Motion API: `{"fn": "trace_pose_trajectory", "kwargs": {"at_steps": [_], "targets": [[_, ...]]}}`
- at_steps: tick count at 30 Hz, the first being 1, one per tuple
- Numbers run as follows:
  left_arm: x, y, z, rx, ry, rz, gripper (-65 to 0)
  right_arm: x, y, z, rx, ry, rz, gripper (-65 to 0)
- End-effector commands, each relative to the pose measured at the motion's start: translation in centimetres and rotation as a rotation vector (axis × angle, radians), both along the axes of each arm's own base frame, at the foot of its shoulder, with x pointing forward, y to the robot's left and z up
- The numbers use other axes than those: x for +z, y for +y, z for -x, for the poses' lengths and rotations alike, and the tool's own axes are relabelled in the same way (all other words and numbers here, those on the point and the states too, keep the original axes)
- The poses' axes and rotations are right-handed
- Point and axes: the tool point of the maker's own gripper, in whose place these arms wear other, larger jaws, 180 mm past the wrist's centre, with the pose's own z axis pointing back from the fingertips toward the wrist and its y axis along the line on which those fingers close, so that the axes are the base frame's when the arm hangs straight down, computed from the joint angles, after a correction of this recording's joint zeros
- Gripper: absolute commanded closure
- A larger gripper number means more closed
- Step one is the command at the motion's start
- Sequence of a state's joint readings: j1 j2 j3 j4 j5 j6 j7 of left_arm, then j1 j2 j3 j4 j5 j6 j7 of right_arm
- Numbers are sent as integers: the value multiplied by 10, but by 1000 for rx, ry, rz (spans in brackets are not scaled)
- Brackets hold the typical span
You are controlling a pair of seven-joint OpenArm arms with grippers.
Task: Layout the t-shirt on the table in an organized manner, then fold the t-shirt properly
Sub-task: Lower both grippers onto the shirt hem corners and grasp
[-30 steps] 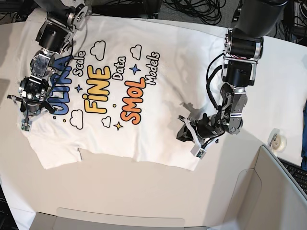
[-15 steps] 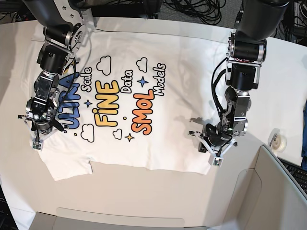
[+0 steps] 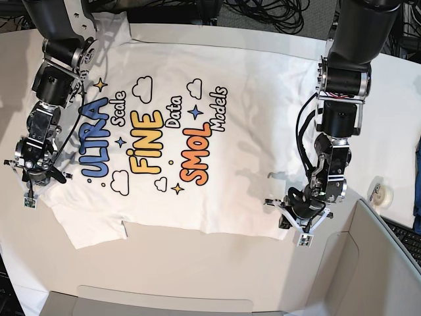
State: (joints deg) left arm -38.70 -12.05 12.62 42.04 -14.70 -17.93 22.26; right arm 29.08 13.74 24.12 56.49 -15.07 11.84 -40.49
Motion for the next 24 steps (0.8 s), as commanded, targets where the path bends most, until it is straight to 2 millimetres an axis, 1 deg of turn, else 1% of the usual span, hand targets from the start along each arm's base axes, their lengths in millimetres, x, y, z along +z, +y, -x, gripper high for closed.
{"fn": "trace_pose_trajectory", "kwargs": {"at_steps": [1,4,6,7,9,11,12,14,16,18,20,21,23,24], "targets": [[25,2,-14,8,-60,12,0,36,-17,-14,-13,-84,50,0],[33,-1,-15,0,-79,15,0,56,-21,-11,-26,-114,78,0],[43,-4,-16,-12,-90,5,0,64,-21,5,-40,-104,104,0],[42,-5,-13,-19,-79,-2,0,70,-17,12,-36,-110,119,0],[30,-9,-2,-28,-53,-4,0,70,3,28,-21,-121,126,0],[29,-11,4,-29,-55,6,0,70,19,48,-11,-133,137,0],[26,-18,7,-34,-53,19,0,69,24,59,-8,-130,146,0],[23,-26,9,-41,-48,35,0,60,32,75,-2,-111,146,0],[20,-32,10,-50,-41,41,0,43,38,94,7,-69,140,0],[18,-33,9,-47,-35,46,0,27,43,105,28,-30,119,0],[13,-39,10,-48,-21,61,0,14,49,113,45,-17,65,0],[10,-40,11,-48,-14,64,0,10,48,119,36,-16,44,0],[15,-46,4,-53,-24,71,0,7,37,128,-3,-21,18,0],[15,-48,2,-52,-25,76,0,4,31,132,-21,-13,15,0]]}}
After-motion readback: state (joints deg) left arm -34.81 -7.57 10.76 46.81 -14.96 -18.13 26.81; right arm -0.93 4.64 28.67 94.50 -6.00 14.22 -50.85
